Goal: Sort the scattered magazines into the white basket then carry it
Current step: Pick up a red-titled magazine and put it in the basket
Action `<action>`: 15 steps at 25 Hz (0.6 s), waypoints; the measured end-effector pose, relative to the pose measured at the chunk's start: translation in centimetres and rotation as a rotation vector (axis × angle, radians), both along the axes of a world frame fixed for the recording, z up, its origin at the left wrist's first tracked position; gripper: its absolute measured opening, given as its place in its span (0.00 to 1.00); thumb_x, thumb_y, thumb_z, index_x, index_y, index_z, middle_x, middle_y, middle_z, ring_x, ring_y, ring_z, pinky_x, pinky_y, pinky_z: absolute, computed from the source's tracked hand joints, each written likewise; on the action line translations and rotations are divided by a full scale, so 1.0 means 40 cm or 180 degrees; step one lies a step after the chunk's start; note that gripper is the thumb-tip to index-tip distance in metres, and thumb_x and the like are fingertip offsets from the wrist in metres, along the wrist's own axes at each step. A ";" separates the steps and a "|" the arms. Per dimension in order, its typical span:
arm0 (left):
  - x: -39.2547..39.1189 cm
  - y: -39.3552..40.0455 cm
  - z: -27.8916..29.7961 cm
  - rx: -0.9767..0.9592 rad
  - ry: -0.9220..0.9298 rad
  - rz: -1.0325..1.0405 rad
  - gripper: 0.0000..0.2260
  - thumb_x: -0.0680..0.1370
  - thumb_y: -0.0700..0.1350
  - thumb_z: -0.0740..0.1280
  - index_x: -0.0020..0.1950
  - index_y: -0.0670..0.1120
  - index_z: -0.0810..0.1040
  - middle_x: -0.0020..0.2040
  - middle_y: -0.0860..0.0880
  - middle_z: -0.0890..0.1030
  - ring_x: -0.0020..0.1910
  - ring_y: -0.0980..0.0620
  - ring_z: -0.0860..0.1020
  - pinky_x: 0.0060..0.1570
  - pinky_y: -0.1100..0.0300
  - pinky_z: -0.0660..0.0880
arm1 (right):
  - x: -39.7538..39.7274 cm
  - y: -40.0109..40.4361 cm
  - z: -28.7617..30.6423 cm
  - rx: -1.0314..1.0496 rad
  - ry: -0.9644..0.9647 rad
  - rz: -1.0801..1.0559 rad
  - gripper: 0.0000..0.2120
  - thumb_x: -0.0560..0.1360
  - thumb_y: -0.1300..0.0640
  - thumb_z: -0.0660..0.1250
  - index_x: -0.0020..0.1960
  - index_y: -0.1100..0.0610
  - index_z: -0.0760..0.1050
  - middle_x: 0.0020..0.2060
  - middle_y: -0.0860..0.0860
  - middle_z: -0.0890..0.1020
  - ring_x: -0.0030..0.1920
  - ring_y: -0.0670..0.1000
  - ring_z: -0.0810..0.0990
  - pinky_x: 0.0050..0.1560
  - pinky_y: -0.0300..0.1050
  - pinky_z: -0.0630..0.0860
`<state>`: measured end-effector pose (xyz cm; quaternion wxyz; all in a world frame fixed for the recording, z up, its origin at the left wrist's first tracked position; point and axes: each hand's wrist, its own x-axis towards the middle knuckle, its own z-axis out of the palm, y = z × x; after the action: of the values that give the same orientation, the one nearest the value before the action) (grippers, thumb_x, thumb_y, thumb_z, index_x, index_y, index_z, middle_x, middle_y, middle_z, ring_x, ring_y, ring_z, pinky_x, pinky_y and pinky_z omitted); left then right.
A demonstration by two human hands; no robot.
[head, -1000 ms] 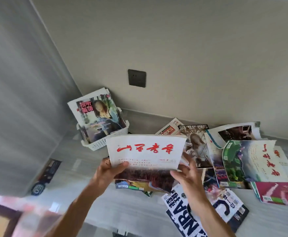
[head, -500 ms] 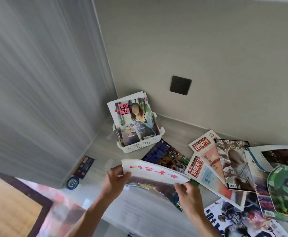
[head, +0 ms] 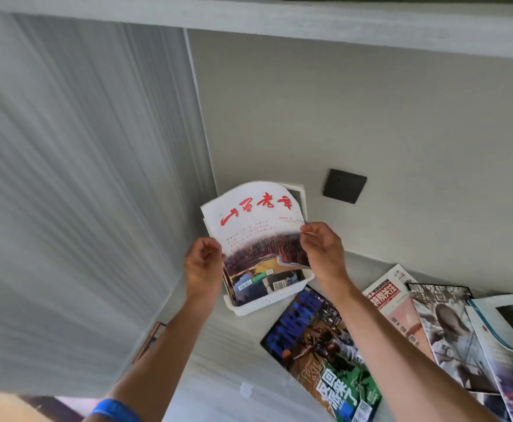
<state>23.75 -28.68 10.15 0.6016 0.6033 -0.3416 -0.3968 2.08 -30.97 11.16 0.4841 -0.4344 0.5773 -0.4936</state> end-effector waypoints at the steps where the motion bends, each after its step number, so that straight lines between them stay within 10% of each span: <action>1: 0.004 -0.012 -0.013 0.0037 -0.0092 -0.0030 0.13 0.74 0.26 0.63 0.39 0.43 0.75 0.36 0.49 0.77 0.35 0.60 0.75 0.41 0.62 0.73 | 0.010 -0.016 -0.015 0.0087 -0.0064 0.0267 0.15 0.77 0.66 0.65 0.57 0.48 0.76 0.60 0.55 0.79 0.61 0.53 0.78 0.57 0.54 0.81; 6: 0.024 -0.032 -0.079 0.0203 0.0021 -0.0195 0.16 0.72 0.25 0.63 0.39 0.46 0.77 0.41 0.49 0.80 0.42 0.54 0.78 0.37 0.70 0.73 | 0.043 -0.038 -0.093 0.0405 0.0214 0.0994 0.32 0.74 0.65 0.69 0.73 0.46 0.65 0.73 0.49 0.66 0.72 0.47 0.65 0.72 0.49 0.66; 12: 0.013 -0.052 -0.103 0.0222 0.0044 -0.0139 0.16 0.72 0.25 0.65 0.41 0.47 0.78 0.43 0.48 0.81 0.42 0.55 0.79 0.39 0.65 0.75 | 0.015 -0.075 -0.092 0.0405 0.0328 0.0724 0.26 0.75 0.68 0.67 0.70 0.51 0.68 0.69 0.55 0.68 0.67 0.54 0.71 0.65 0.58 0.74; 15: 0.001 -0.039 -0.121 0.0340 0.0040 -0.0141 0.16 0.72 0.27 0.66 0.43 0.49 0.80 0.41 0.52 0.82 0.37 0.59 0.79 0.33 0.70 0.74 | 0.001 -0.084 -0.098 0.0500 0.0380 0.0805 0.28 0.75 0.67 0.68 0.71 0.50 0.67 0.65 0.54 0.70 0.60 0.49 0.74 0.55 0.47 0.79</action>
<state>23.81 -30.25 5.32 0.5616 0.6244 -0.3294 -0.4315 2.10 -34.32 7.24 0.5397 -0.4930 0.5826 -0.3553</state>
